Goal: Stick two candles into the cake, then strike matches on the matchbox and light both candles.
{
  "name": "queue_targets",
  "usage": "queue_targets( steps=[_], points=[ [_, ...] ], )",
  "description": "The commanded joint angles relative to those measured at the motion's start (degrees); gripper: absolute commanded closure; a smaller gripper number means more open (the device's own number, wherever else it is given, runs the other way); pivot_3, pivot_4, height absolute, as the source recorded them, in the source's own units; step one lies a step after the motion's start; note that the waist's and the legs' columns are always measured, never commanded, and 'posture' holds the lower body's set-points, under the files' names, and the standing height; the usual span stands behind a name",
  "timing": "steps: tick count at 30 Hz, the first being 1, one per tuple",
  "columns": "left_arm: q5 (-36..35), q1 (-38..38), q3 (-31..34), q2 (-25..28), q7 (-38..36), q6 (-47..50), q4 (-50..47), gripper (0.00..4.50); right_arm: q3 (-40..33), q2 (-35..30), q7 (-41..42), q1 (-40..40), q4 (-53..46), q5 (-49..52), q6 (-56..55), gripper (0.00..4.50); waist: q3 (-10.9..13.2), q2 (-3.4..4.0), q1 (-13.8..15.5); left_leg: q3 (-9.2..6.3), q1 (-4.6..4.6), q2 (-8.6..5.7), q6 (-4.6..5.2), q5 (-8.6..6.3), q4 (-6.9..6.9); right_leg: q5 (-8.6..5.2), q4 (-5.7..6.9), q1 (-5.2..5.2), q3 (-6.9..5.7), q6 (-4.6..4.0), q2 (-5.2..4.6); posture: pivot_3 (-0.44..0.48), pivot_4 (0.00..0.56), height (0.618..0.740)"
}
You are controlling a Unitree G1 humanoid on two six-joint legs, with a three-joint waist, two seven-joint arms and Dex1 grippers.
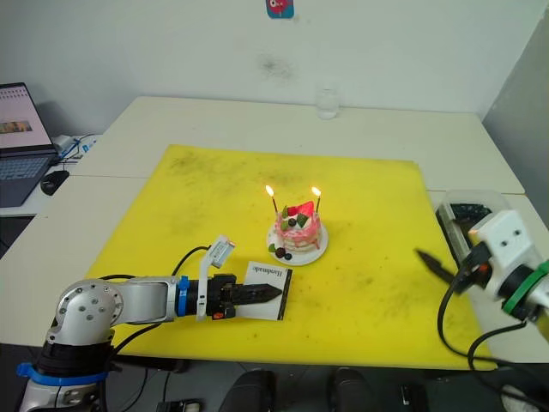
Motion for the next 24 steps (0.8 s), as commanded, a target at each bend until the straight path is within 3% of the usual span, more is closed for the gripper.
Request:
queue_targets(
  steps=[1, 5, 9, 14, 20, 24],
  points=[
    [-0.1, -1.1, -0.9, -1.0, 0.7, 1.5, 0.3, 4.50, 1.0, -1.3, 0.5, 0.2, -4.4, 4.2, 2.5, 0.03, 0.0, -0.01, 0.0, -0.01, 0.00, -0.03, 0.00, 0.00, 0.00, 0.01, 0.00, 0.00, 0.00, 0.01, -0.01, 0.000, 0.150, 0.740],
    [3.2, -1.8, -2.5, -0.8, 0.1, 1.8, 0.9, 4.50, 3.3, -1.0, -1.6, -0.4, -5.7, 5.6, 3.5, 0.03, 0.0, -0.02, 0.0, -0.01, 0.01, -0.06, 0.00, 0.00, 0.02, 0.03, 0.00, 0.00, 0.01, 0.05, -0.04, 0.000, 0.150, 0.740],
    [6.3, -2.2, -4.0, 0.3, -2.8, 1.5, 0.1, 3.56, 5.4, -1.4, -2.7, -0.5, -6.3, 5.9, 3.6, 0.00, 0.0, -0.02, 0.0, 0.00, 0.00, -0.07, 0.00, 0.00, 0.00, 0.01, -0.02, -0.01, -0.04, 0.01, -0.03, 0.000, 0.150, 0.740],
    [7.1, -3.1, -3.1, 1.8, -5.5, 2.4, -0.8, 1.90, 6.7, -2.0, -3.1, -0.8, -6.3, 6.4, 3.7, 0.00, 0.0, -0.02, 0.0, 0.00, -0.01, -0.04, 0.00, 0.00, -0.03, -0.01, -0.05, -0.02, -0.04, -0.02, -0.03, 0.000, 0.150, 0.740],
    [4.4, -2.6, 0.3, 7.8, -8.4, 5.3, -4.7, 0.03, 7.9, -3.4, -2.6, -1.8, -5.2, 6.3, 3.0, 0.00, 0.0, -0.03, -0.3, -0.02, 0.03, 0.02, 0.00, 0.00, -0.03, -0.02, 0.00, -0.03, -0.06, -0.02, -0.02, 0.000, 0.150, 0.740],
    [4.3, -0.5, 2.8, 13.4, -10.4, 5.3, -8.1, 0.03, 8.2, -4.8, -1.4, -3.4, -4.0, 6.5, 2.3, 0.00, 0.0, -0.04, -0.3, -0.04, 0.01, 0.03, 0.00, 0.00, -0.05, -0.02, -0.02, -0.05, -0.04, -0.04, -0.02, 0.000, 0.150, 0.740]
  ],
)
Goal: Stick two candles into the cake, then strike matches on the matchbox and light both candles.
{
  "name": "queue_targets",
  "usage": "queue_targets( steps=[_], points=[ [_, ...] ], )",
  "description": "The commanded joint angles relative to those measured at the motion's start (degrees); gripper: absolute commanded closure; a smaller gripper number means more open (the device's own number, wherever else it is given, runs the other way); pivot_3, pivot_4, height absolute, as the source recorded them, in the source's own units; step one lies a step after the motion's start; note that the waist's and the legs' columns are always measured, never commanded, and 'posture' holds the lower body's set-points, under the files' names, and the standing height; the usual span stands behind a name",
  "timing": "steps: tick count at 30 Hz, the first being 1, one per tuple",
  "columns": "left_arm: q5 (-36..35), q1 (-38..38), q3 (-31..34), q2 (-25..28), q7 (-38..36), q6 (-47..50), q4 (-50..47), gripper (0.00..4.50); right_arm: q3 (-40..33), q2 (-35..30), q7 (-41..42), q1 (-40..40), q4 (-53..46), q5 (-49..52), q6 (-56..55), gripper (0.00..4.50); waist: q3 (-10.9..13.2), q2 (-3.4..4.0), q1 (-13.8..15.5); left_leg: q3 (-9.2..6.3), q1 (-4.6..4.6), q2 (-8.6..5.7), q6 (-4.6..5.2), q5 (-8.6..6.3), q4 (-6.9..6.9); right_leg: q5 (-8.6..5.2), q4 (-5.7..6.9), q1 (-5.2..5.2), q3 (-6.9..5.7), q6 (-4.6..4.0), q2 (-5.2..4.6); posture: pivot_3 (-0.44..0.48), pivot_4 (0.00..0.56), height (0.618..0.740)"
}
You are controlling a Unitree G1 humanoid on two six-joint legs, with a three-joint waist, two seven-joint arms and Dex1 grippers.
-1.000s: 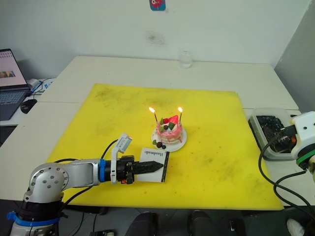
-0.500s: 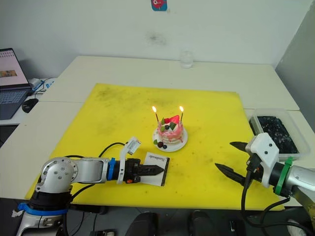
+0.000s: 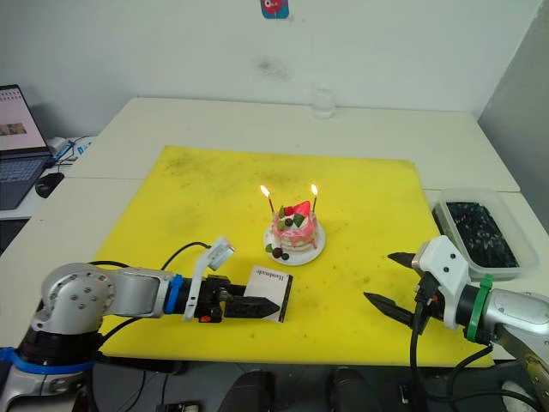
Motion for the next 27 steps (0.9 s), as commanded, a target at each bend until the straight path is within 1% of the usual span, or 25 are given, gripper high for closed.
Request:
queue_targets(
  steps=[1, 2, 3, 5, 7, 8, 9, 10, 12, 16, 19, 22, 27],
  points=[
    [0.4, 1.9, 3.8, 5.3, -2.3, -0.5, -4.2, 0.03, -0.8, -2.0, 1.6, -2.0, 0.4, 0.7, -1.5, 0.00, 0.0, -0.01, 0.0, -0.01, 0.00, 0.00, 0.00, 0.00, 0.00, 0.00, -0.01, -0.01, 0.03, 0.00, -0.01, 0.000, 0.150, 0.740],
    [2.0, 2.8, 4.2, 7.5, -4.0, -2.4, -5.4, 0.03, -1.1, -2.6, 2.2, -2.4, 0.8, 0.8, -1.7, 0.00, 0.0, -0.01, 0.0, 0.00, 0.00, 0.00, 0.00, 0.00, -0.01, 0.00, -0.02, -0.02, 0.04, 0.00, -0.02, 0.000, 0.150, 0.740],
    [5.0, 4.0, 4.2, 10.4, -6.7, -6.0, -7.2, 0.03, -1.5, -3.4, 2.9, -3.0, 1.4, 0.9, -2.0, 0.00, 0.0, -0.02, 0.0, -0.01, 0.00, -0.01, 0.00, 0.00, -0.03, -0.01, -0.04, -0.02, 0.04, -0.01, -0.05, 0.000, 0.150, 0.740],
    [12.7, 6.5, 4.4, 14.9, -11.2, -15.4, -8.6, 0.03, -2.5, -4.9, 4.5, -4.1, 2.6, 0.9, -2.9, 0.00, 0.0, -0.03, 0.2, 0.00, -0.02, -0.01, 0.00, 0.00, -0.04, -0.02, -0.05, -0.05, 0.03, -0.04, -0.07, 0.000, 0.150, 0.740],
    [19.9, 9.3, 6.3, 16.8, -15.3, -26.0, -8.4, 0.03, -3.7, -6.5, 6.0, -5.3, 4.2, 1.2, -3.6, 0.00, 0.1, 0.02, 0.3, 0.00, 0.00, 0.01, 0.00, 0.00, -0.06, -0.07, -0.05, -0.04, 0.02, -0.12, -0.17, 0.000, 0.150, 0.740],
    [23.3, 10.9, 7.1, 17.8, -18.0, -31.4, -8.1, 0.03, -4.3, -7.2, 6.8, -5.9, 5.1, 1.2, -4.1, 0.00, 0.1, 0.02, 0.3, 0.02, -0.01, 0.00, 0.00, 0.00, -0.06, -0.21, -0.05, -0.03, 0.00, -0.37, -0.21, 0.000, 0.150, 0.740],
    [27.7, 12.2, 7.8, 18.0, -19.2, -37.7, -7.2, 0.03, -5.1, -8.1, 7.9, -6.6, 6.1, 1.3, -4.5, 0.00, 0.1, 0.02, 0.4, 0.05, -0.01, 0.02, 0.00, 0.00, -0.06, -0.24, -0.05, -0.03, 0.01, -0.42, -0.24, 0.000, 0.150, 0.740],
    [31.1, 13.1, 8.1, 18.7, -19.9, -41.6, -5.9, 0.03, -6.1, -8.9, 8.8, -7.2, 7.0, 1.7, -4.7, 0.00, 0.1, 0.02, 0.4, 0.07, -0.02, 0.02, 0.00, -0.01, -0.06, -0.26, -0.07, -0.03, 0.01, -0.44, -0.27, 0.000, 0.150, 0.740],
    [34.3, 14.3, 9.6, 19.4, -23.1, -46.8, -2.7, 0.03, -7.7, -10.8, 11.1, -8.3, 9.1, 1.8, -5.4, 0.00, 0.1, 0.02, 0.4, 0.14, -0.03, 0.03, 0.00, -0.01, -0.08, -0.29, -0.08, -0.03, 0.01, -0.51, -0.35, 0.000, 0.150, 0.740],
    [39.2, 15.2, 11.3, 20.1, -27.3, -53.7, 3.2, 0.03, -9.9, -14.4, 15.4, -9.5, 13.4, 1.1, -6.9, 0.00, 0.1, 0.02, 0.4, 0.22, -0.06, 0.06, 0.02, -0.02, -0.12, -0.34, -0.10, -0.05, -0.03, -0.57, -0.35, 0.000, 0.150, 0.740],
    [41.0, 14.3, 11.8, 20.0, -29.3, -56.3, 6.1, 0.03, -10.2, -16.2, 17.5, -10.1, 16.0, 0.2, -8.4, 0.00, 0.1, 0.03, 0.4, 0.24, -0.06, 0.10, 0.03, -0.02, -0.16, -0.34, -0.10, -0.06, -0.06, -0.56, -0.35, 0.000, 0.150, 0.740],
    [41.4, 13.4, 11.9, 19.8, -30.3, -56.2, 7.3, 0.03, -9.9, -17.2, 18.9, -10.8, 18.0, -0.2, -9.5, 0.00, 0.1, 0.03, 0.3, 0.24, -0.06, 0.12, 0.03, -0.02, -0.20, -0.23, -0.10, -0.07, -0.08, -0.35, -0.34, 0.000, 0.150, 0.740],
    [41.7, 12.5, 11.2, 18.7, -31.3, -56.0, 8.0, 0.03, -7.9, -17.5, 19.5, -12.1, 19.4, -1.0, -10.6, 0.00, 0.1, 0.03, 0.3, 0.25, -0.06, 0.13, 0.03, -0.02, -0.22, -0.20, -0.10, -0.07, -0.08, -0.29, -0.34, 0.000, 0.150, 0.740]
  ],
)
